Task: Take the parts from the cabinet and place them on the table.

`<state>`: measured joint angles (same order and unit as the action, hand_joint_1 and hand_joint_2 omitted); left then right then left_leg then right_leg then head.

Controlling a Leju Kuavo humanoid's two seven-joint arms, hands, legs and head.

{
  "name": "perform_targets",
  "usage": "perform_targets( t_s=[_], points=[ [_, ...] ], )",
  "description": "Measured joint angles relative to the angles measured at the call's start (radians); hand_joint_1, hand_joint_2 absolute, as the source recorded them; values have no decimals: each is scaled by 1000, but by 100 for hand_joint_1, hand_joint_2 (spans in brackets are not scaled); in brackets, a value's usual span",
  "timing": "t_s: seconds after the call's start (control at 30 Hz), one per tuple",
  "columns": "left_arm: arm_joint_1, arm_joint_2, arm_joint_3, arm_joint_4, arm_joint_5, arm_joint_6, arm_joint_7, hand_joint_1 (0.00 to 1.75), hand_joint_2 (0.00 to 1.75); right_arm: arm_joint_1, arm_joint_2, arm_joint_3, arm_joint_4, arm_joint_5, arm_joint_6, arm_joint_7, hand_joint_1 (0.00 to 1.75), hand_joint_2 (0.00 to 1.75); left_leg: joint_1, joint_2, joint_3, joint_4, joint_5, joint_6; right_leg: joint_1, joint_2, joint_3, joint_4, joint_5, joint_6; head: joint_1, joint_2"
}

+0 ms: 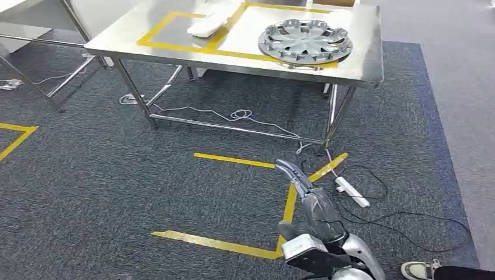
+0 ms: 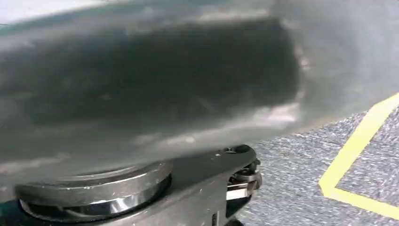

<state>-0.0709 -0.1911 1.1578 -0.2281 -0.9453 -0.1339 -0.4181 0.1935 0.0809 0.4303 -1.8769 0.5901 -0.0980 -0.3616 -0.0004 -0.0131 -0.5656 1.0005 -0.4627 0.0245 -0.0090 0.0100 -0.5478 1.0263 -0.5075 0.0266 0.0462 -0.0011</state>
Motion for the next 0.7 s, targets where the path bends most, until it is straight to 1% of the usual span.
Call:
perform_targets(
  t_s=[0.03,0.07,0.13,0.17,0.2,0.23,0.3,0.33,0.37,0.4,0.43,0.47,0.5,0.53,0.57,0.6,0.63,0.67,0.7],
  points=[
    [-1,0,0,0,0,-3,0,0,0,-1,1,0,0,1,1,0,0,0,-8,-4,-7,10,-2,-5,0,2,15,-24,-5,-1,-1,0],
    [0,-2,1,0,0,-6,0,0,0,-1,2,0,0,1,3,2,0,0,-6,-4,-12,8,3,-12,1,2,15,-18,-7,-7,-3,0],
    [1,-5,1,0,-1,-8,0,0,0,0,5,-2,1,3,4,2,0,0,-5,-5,-13,8,6,-17,4,2,12,-18,-5,-13,-2,0],
    [1,-4,2,0,-2,-9,0,0,0,-1,8,-3,1,3,4,1,0,0,-6,-8,-13,12,3,-20,-4,-1,15,-26,0,-20,-1,0],
    [1,-5,2,0,-4,-9,0,0,0,-2,11,-4,1,4,4,1,0,0,-5,-3,-21,30,-17,-27,-6,-6,17,-27,2,-25,-3,0],
    [0,-6,2,0,-5,-9,0,0,0,-2,15,-5,2,3,4,1,0,0,-3,-1,-43,85,-55,-35,-6,-9,17,-27,2,-29,-12,0],
    [0,-5,2,0,-6,-9,2,0,0,-1,16,-5,3,4,4,1,0,0,4,1,-115,253,-134,-44,-5,-16,16,-27,1,-31,-12,0],
    [2,-5,2,0,-7,-9,2,0,0,0,16,-6,4,4,4,2,0,0,5,1,-142,316,-151,-48,-5,-19,16,-26,1,-31,-13,0],
    [3,-5,2,0,-7,-9,3,0,0,-1,16,-6,6,4,4,2,0,0,6,1,-147,328,-146,-49,-5,-21,17,-26,1,-31,-13,0],
    [3,-5,2,0,-7,-9,4,0,0,0,16,-7,6,3,4,2,0,0,8,2,-133,301,-120,-48,-5,-22,18,-26,0,-31,-13,0],
    [3,-5,2,0,-7,-9,5,0,0,-1,16,-7,7,3,4,2,0,0,8,4,-99,230,-76,-46,-5,-22,19,-26,0,-31,-13,0],
    [3,-4,2,0,-8,-6,5,0,0,-1,18,-8,7,3,4,2,0,0,9,7,-49,128,-24,-43,-5,-23,23,-26,-2,-29,-13,0],
    [3,-3,2,0,-8,-6,5,0,0,-1,19,-8,7,2,4,2,0,0,8,14,-10,47,6,-39,-5,-23,25,-26,-4,-25,-13,0],
    [1,-3,2,0,-8,-6,6,0,0,-1,21,-8,7,2,4,2,0,0,2,20,0,25,-9,-35,3,-23,21,-21,-7,-20,-14,0],
    [-1,-3,2,0,-8,-6,6,0,0,0,21,-8,7,1,3,2,0,0,2,18,1,13,-14,-28,3,-24,14,-20,-5,-15,-14,0],
    [0,-3,2,0,-10,-6,8,0,0,0,22,-9,7,1,3,2,0,0,1,17,-5,16,-14,-26,3,-26,13,-21,-4,-12,-11,0],
    [2,-3,2,0,-11,-6,8,0,0,0,22,-9,7,0,3,2,0,0,0,15,-6,17,-14,-23,2,-29,14,-24,-2,-7,-13,0],
    [4,-3,2,0,-13,-6,8,0,0,0,22,-9,7,0,3,2,0,0,2,13,-5,10,-10,-14,1,-30,16,-24,-4,0,-13,0],
    [4,-5,2,0,-16,-6,8,0,0,0,22,-9,7,0,3,1,0,0,6,14,-2,5,-6,-7,-1,-25,6,-10,-21,6,-13,0]
  ],
)
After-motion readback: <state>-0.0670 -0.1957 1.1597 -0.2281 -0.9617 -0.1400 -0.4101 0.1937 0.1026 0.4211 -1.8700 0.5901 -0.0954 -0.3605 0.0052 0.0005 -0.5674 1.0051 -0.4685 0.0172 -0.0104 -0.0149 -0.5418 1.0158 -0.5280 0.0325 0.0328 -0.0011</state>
